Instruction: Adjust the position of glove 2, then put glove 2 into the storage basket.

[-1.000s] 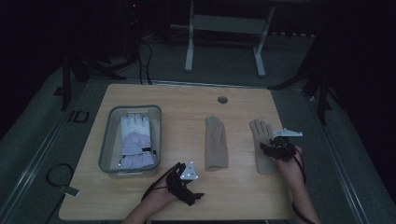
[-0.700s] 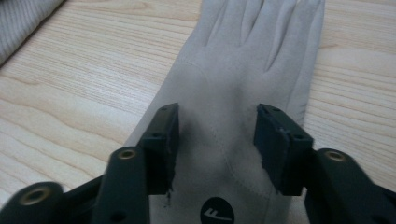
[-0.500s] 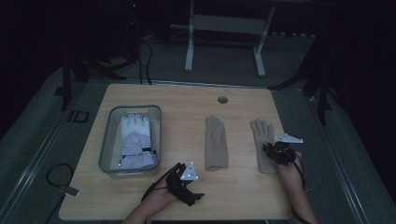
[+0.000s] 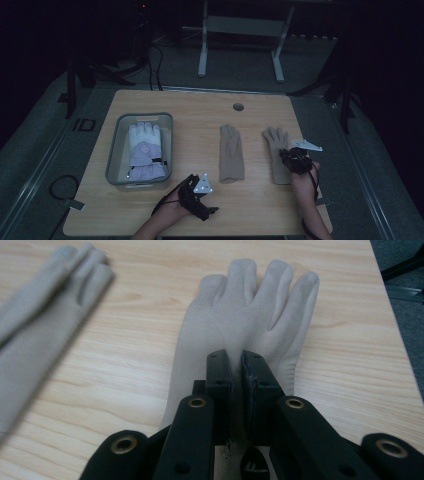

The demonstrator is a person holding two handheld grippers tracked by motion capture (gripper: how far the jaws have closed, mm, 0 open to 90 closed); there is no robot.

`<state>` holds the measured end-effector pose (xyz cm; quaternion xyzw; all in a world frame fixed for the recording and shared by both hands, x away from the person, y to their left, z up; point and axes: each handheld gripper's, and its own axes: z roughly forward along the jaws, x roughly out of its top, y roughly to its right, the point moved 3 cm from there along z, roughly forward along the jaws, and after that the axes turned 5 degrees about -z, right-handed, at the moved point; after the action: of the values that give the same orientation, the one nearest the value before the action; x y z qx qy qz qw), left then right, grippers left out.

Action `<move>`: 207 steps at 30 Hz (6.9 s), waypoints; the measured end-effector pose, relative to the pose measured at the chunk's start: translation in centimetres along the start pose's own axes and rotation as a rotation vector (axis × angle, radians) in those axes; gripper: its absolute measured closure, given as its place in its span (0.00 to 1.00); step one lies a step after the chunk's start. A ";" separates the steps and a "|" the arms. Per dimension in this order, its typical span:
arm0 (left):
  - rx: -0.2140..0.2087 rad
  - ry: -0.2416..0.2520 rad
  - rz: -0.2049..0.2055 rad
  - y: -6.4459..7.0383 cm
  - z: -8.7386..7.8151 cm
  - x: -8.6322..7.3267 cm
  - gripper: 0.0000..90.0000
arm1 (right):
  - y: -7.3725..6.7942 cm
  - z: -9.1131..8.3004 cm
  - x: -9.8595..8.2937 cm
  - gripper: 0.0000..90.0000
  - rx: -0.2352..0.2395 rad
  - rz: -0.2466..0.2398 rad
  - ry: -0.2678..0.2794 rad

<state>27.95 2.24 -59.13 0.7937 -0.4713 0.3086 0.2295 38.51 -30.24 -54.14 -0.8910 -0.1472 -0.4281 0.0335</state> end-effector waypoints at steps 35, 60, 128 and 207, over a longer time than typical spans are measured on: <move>-0.005 0.000 0.001 0.0 -0.2 0.0 0.06 | -14.9 2.0 5.7 0.93 0.076 0.046 0.031; 0.000 -0.013 0.013 0.0 -0.2 0.0 0.06 | -15.7 5.8 2.6 0.80 0.104 0.003 -0.075; -0.027 0.021 0.121 -3.8 5.4 8.1 0.30 | -8.2 11.7 6.6 0.25 0.513 -0.048 -0.146; 0.176 -0.079 0.252 -4.0 -6.6 8.4 0.89 | -18.3 2.8 14.4 0.83 0.514 -0.428 0.074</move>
<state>32.78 3.26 -48.89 0.7569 -0.5469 0.3437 0.0997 43.78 -8.91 -46.04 -0.7862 -0.4327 -0.4063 0.1720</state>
